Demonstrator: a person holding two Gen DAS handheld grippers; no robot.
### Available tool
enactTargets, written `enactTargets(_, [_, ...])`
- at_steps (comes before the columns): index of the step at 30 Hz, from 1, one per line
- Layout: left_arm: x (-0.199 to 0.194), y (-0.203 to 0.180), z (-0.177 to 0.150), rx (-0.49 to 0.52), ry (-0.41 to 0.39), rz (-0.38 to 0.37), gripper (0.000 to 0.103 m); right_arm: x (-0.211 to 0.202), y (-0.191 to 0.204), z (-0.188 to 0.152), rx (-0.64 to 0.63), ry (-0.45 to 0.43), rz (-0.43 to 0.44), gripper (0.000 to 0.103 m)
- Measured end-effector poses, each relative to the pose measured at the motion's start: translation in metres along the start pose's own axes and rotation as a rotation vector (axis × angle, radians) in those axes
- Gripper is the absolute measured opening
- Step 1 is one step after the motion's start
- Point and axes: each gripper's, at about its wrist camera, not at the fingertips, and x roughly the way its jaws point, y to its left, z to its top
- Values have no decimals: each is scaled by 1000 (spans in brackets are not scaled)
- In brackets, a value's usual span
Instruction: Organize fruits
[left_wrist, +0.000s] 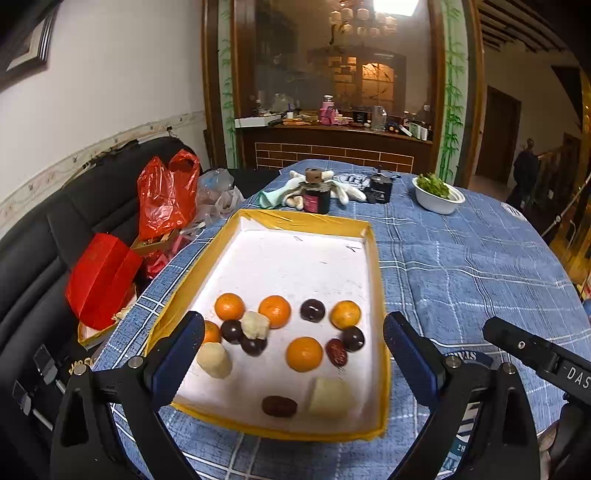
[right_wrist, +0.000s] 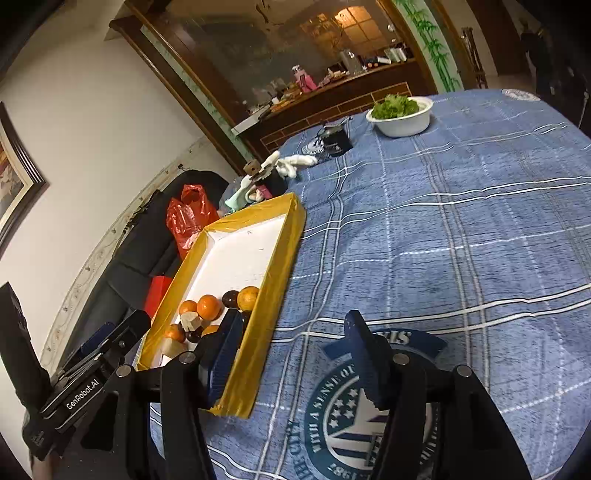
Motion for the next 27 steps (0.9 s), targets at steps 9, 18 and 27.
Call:
enactTargets(9, [-11, -23, -3, 36, 11, -31, 97, -21, -7, -9, -18, -40, -35, 65])
enactTargets(18, [-20, -39, -5, 62, -4, -34, 97, -35, -7, -13, -57, -88, -72, 68])
enactTargets(27, [-31, -52, -4, 71, -49, -49, 97, -48, -8, -15, -89, -138, -108, 71])
